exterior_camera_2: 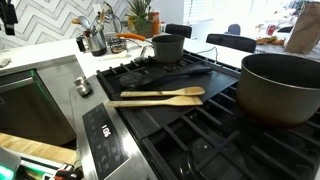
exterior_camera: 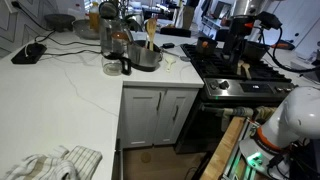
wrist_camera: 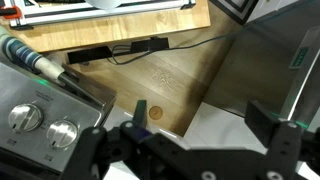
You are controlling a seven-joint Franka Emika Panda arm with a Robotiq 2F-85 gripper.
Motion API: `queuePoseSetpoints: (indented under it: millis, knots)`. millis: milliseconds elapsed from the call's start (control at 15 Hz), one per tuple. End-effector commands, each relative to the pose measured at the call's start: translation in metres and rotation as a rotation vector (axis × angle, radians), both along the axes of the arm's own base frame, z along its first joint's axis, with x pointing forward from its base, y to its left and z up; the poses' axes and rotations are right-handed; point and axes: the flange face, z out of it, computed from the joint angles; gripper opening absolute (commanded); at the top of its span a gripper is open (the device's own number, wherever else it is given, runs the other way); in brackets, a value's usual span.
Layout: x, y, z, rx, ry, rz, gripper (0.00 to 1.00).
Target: Put the white spoon in the left pot
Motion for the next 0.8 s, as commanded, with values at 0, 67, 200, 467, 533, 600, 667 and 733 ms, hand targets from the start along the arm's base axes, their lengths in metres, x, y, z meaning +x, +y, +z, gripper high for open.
queuePoseSetpoints:
  millis: [0,67,200,467,533,600,667,733]
  knots:
    - [0.0,0.0,0.001,0.0,0.001,0.0,1.0]
    - [0.0,0.0,0.001,0.0,0.001,0.0,1.0]
    - [0.0,0.0,0.001,0.0,0.001,0.0,1.0]
    - [0.0,0.0,0.001,0.0,0.001,0.0,1.0]
    - [0.0,0.0,0.001,0.0,0.001,0.0,1.0]
    - [0.0,0.0,0.001,0.0,0.001,0.0,1.0]
    - [0.0,0.0,0.001,0.0,0.001,0.0,1.0]
    - [0.012,-0.002,-0.004,0.048,0.036,-0.018,1.0]
